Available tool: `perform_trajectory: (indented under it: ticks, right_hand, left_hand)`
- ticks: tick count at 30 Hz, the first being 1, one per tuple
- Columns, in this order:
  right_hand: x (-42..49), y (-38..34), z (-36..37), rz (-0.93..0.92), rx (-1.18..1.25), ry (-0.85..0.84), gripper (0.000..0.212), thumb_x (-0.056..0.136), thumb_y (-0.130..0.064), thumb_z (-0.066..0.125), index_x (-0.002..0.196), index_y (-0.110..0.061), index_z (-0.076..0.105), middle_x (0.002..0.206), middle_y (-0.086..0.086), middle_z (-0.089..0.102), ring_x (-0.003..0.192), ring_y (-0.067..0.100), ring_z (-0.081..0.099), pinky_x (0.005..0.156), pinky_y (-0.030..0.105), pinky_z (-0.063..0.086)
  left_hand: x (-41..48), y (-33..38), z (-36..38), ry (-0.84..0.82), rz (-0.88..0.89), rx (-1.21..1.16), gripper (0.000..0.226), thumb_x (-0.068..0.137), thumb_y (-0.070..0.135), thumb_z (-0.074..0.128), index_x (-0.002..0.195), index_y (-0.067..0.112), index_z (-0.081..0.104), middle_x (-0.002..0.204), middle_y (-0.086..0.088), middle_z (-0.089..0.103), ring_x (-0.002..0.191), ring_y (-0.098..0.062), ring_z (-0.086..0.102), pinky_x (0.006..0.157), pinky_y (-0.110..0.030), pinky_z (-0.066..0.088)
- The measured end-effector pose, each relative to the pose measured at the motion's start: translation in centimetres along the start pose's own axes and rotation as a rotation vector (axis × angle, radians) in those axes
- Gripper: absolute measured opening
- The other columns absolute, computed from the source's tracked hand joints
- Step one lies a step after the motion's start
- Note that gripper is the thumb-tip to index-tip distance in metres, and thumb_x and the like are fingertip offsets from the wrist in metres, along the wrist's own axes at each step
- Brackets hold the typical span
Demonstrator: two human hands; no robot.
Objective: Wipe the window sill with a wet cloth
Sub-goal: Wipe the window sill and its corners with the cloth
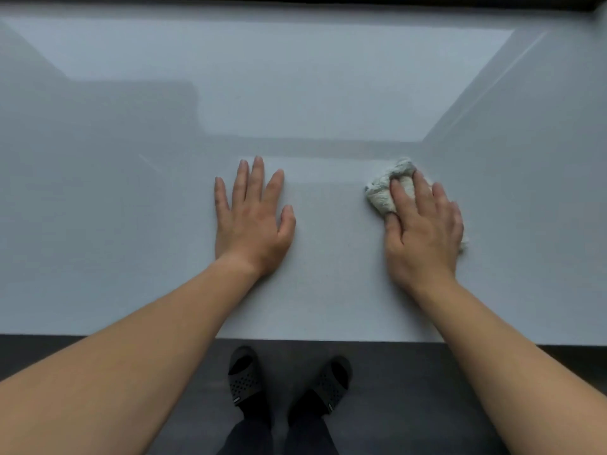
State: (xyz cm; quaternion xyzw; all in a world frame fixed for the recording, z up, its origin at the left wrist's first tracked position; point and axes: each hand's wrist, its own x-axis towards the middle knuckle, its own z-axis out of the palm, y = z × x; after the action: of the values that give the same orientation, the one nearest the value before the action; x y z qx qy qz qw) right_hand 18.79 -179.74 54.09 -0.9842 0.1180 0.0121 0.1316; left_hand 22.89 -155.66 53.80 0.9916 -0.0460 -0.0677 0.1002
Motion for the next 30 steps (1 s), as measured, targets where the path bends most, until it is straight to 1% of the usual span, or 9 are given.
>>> perform_trajectory:
  ticks: [2,7,9,13,19,21,23,25,30]
  right_hand:
    - [-0.3,-2.6,0.7,0.045,-0.001,0.024,0.054,0.097,-0.040,0.032,0.151,-0.037,0.032,0.164,-0.004,0.017,0.150,0.029,0.012,0.120,0.048,0.004]
    - [-0.9,-2.0,0.9,-0.451,-0.053,-0.081,0.054,0.094,-0.038,0.041,0.148,-0.035,0.041,0.161,0.000,0.029,0.148,0.031,0.025,0.120,0.048,0.014]
    - [2.4,-0.7,0.4,-0.392,-0.057,-0.076,0.056,0.092,-0.038,0.042,0.148,-0.036,0.040,0.161,-0.001,0.028,0.148,0.030,0.024,0.120,0.047,0.012]
    - [5.7,-3.4,0.8,0.004,-0.006,0.014,0.055,0.096,-0.039,0.036,0.151,-0.037,0.033,0.164,-0.004,0.018,0.150,0.029,0.014,0.120,0.048,0.005]
    - [5.5,-2.4,0.3,-0.497,-0.069,-0.134,0.053,0.096,-0.043,0.036,0.149,-0.038,0.036,0.163,-0.003,0.024,0.149,0.028,0.020,0.120,0.045,0.010]
    - [9.4,-1.0,-0.3,-0.446,-0.086,-0.121,0.054,0.095,-0.043,0.038,0.149,-0.039,0.035,0.163,-0.004,0.024,0.149,0.028,0.020,0.120,0.044,0.009]
    - [12.4,-1.6,-0.3,-0.190,-0.029,-0.070,0.054,0.097,-0.040,0.038,0.150,-0.039,0.032,0.164,-0.005,0.019,0.150,0.028,0.015,0.120,0.046,0.006]
    - [12.8,-4.2,0.5,-0.004,-0.014,-0.001,0.053,0.099,-0.039,0.038,0.151,-0.039,0.030,0.165,-0.005,0.016,0.151,0.028,0.012,0.120,0.048,0.004]
    - [11.3,-4.9,0.9,-0.397,-0.056,-0.098,0.053,0.097,-0.039,0.039,0.150,-0.040,0.032,0.164,-0.006,0.020,0.150,0.027,0.017,0.120,0.045,0.006]
  left_hand:
    - [0.1,0.1,0.0,0.005,-0.004,0.003,0.066,0.092,0.048,0.022,0.154,0.027,0.019,0.166,-0.002,0.002,0.152,-0.018,-0.008,0.120,-0.053,-0.007]
    - [0.0,0.2,0.0,0.018,0.000,0.011,0.066,0.092,0.048,0.025,0.154,0.026,0.023,0.166,-0.003,0.005,0.152,-0.019,-0.004,0.120,-0.054,-0.005]
    - [0.0,0.2,-0.1,0.008,-0.004,0.016,0.066,0.092,0.047,0.024,0.154,0.026,0.022,0.166,-0.003,0.003,0.152,-0.018,-0.006,0.120,-0.053,-0.005]
    - [0.2,0.2,-0.2,0.010,-0.003,0.009,0.065,0.093,0.047,0.024,0.154,0.026,0.021,0.166,-0.003,0.002,0.152,-0.018,-0.007,0.121,-0.053,-0.006]
    - [0.1,0.1,-0.2,0.052,0.015,-0.032,0.062,0.090,0.046,0.033,0.148,0.024,0.037,0.163,-0.006,0.020,0.151,-0.024,0.011,0.120,-0.058,-0.001]
    - [0.8,-0.1,-0.9,0.095,0.009,-0.049,0.056,0.087,0.046,0.038,0.137,0.023,0.049,0.153,-0.008,0.038,0.143,-0.030,0.029,0.118,-0.063,0.000]
    - [2.4,-0.3,-1.6,0.137,-0.007,-0.079,0.050,0.086,0.044,0.040,0.126,0.019,0.058,0.138,-0.009,0.050,0.130,-0.033,0.042,0.116,-0.066,0.004]
    - [4.6,-0.4,-2.3,0.153,-0.004,-0.133,0.049,0.087,0.041,0.041,0.124,0.016,0.059,0.136,-0.011,0.051,0.130,-0.032,0.043,0.118,-0.062,0.006]
    - [11.6,0.1,-2.6,0.112,0.077,-0.174,0.055,0.089,0.035,0.040,0.138,0.015,0.049,0.157,-0.013,0.032,0.148,-0.029,0.023,0.121,-0.052,0.005]
